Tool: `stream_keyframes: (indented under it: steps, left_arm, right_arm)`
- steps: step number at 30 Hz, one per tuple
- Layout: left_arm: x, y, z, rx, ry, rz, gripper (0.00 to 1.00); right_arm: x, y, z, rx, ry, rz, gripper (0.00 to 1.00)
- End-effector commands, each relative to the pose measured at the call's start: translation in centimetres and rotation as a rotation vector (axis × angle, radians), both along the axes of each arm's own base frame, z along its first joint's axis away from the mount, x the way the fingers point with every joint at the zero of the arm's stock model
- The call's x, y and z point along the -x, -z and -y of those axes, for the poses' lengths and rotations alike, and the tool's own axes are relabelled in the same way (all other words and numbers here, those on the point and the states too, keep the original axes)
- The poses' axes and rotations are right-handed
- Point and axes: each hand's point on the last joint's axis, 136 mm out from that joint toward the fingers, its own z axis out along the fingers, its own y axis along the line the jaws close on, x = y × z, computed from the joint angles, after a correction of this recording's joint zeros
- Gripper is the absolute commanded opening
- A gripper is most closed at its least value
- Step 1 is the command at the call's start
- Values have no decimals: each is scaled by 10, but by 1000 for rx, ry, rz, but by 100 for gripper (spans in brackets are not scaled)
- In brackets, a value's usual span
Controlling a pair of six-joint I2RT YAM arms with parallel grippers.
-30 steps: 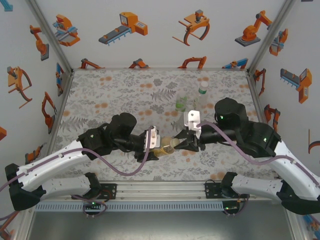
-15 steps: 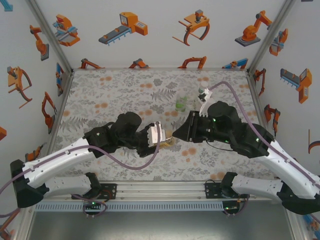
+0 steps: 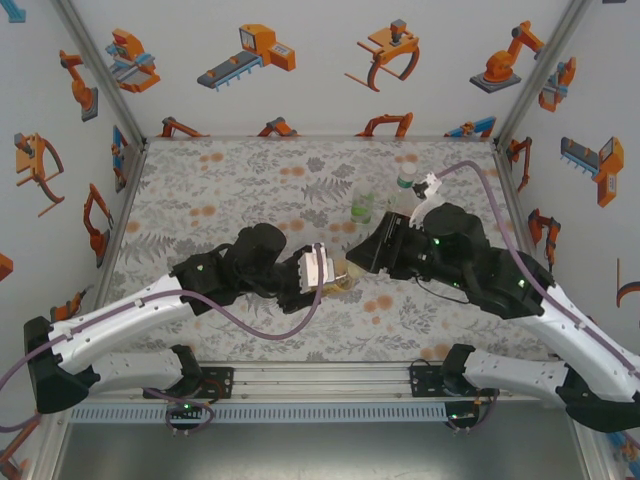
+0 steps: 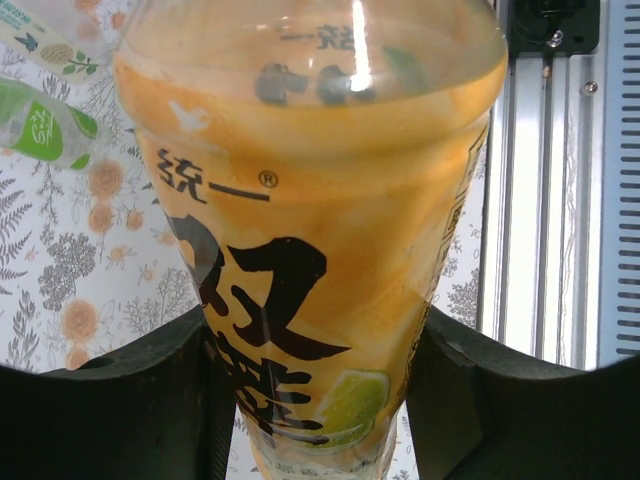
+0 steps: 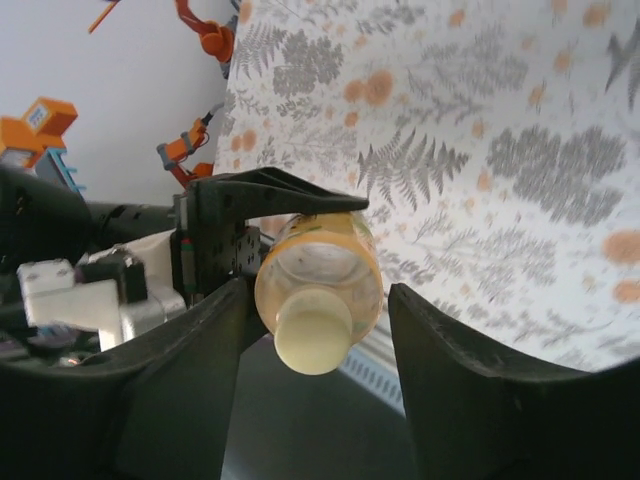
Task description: Screw on the bottle caps
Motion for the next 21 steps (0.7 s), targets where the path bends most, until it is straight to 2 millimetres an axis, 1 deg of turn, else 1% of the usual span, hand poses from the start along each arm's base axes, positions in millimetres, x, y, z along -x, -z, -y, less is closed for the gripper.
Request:
stream_keyframes:
  steps: [1,3,6,11,13,17,21]
  left_arm:
    - [12,-14,4,54,68,6,0]
    - [16,-17,4,64,90,-3,0]
    - [26,-22,3,81,138,-22,0]
    - [42,-29,-1,99,203,-61,0]
    - [45,-30,-2,98,216,-72,0]
    - [48,-32,-6,102,220,-77,0]
    - [49,-34,-7,107,219,-75,0]
  right_arm:
    - [10,-48,3,40,-151,324,56]
    - [23,-55,-4,100,-288,470,56]
    - [52,-59,-15,162,-531,656,59]
    - [96,-52,-24,227,-894,852,59]
    - [108,-50,-26,228,-992,905,59]
    - [117,-49,-30,223,-1086,977,57]
    - [115,-45,-33,239,-1099,1001,53]
